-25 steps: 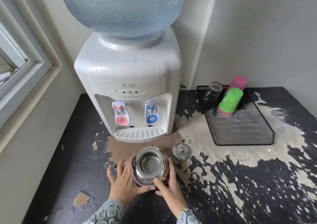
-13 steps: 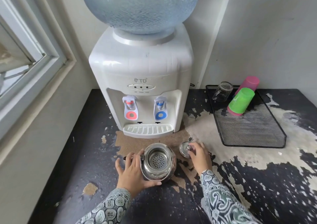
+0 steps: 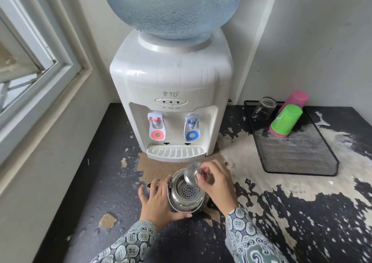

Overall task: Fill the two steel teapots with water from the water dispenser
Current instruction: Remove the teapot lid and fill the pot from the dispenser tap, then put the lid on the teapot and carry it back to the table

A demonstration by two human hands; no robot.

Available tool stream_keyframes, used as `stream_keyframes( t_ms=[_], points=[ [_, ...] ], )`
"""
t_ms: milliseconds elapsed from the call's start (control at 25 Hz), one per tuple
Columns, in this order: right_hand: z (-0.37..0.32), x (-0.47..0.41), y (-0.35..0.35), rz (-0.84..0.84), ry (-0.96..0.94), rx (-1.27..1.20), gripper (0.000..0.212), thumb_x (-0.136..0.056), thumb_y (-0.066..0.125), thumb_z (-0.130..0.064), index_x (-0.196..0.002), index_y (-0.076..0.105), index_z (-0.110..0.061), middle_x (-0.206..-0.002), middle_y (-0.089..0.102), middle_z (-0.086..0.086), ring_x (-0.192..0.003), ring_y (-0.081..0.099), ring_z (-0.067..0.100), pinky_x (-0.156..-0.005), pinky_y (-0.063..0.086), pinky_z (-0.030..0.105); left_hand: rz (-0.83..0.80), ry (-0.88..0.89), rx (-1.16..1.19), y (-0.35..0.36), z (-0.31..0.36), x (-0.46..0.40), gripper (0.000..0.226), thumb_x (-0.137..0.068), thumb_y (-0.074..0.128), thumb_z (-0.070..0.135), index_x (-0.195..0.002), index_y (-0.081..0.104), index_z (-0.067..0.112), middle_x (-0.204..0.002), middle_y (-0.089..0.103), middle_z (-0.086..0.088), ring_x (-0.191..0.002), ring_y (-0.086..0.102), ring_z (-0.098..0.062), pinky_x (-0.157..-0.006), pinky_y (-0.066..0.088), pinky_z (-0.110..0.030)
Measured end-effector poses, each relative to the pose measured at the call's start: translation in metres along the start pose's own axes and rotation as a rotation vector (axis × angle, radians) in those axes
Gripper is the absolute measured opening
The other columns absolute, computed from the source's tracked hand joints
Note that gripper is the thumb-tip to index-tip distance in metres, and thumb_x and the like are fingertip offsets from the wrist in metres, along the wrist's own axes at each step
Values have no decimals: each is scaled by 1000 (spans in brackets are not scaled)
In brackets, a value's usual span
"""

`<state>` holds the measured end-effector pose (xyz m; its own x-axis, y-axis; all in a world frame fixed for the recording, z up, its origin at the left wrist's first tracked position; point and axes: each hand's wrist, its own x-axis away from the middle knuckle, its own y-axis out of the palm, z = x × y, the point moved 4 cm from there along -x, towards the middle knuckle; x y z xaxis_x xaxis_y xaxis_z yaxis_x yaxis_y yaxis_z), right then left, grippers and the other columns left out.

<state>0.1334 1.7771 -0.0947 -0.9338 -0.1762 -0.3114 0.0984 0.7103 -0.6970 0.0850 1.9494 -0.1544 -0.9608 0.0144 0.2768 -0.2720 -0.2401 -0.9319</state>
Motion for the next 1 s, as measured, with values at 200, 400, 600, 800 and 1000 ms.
stream_keyframes(
  t_ms=[200,400,600,800,1000],
  points=[
    [-13,15,16,-117,-146,252,22,-74,55,-37,-83,63,-19,-78,62,-5,-74,55,15,-68,49,34,3,0,-3,1,-1,0,133,-37,18,98,-146,2,22,-150,18,13,-141,6,-16,-109,-5,-61],
    [-17,13,13,-49,-135,283,20,-75,56,-36,-83,61,-19,-78,61,-5,-71,54,13,-70,41,25,-1,-1,3,-1,-2,0,133,-37,20,98,-145,2,23,-150,19,13,-141,6,-15,-109,-6,-61],
    [-24,14,22,-147,-153,329,22,-76,51,-38,-85,60,-21,-82,62,-7,-73,57,12,-69,52,32,-1,1,2,0,-2,0,133,-37,19,99,-145,0,24,-150,18,15,-141,6,-14,-108,-7,-60],
    [-15,14,32,-278,-54,311,39,-77,42,-50,-110,47,-29,-114,51,-9,-103,47,9,-96,35,33,4,0,5,1,-3,-1,134,-37,19,99,-145,2,23,-150,18,15,-141,7,-14,-108,-6,-61],
    [-19,16,42,-458,-105,245,43,-84,47,-45,-126,36,-47,-144,30,-17,-133,23,3,-111,16,39,7,10,3,1,-2,-1,132,-38,20,99,-145,3,23,-152,16,15,-141,7,-15,-108,-6,-61]
  ],
)
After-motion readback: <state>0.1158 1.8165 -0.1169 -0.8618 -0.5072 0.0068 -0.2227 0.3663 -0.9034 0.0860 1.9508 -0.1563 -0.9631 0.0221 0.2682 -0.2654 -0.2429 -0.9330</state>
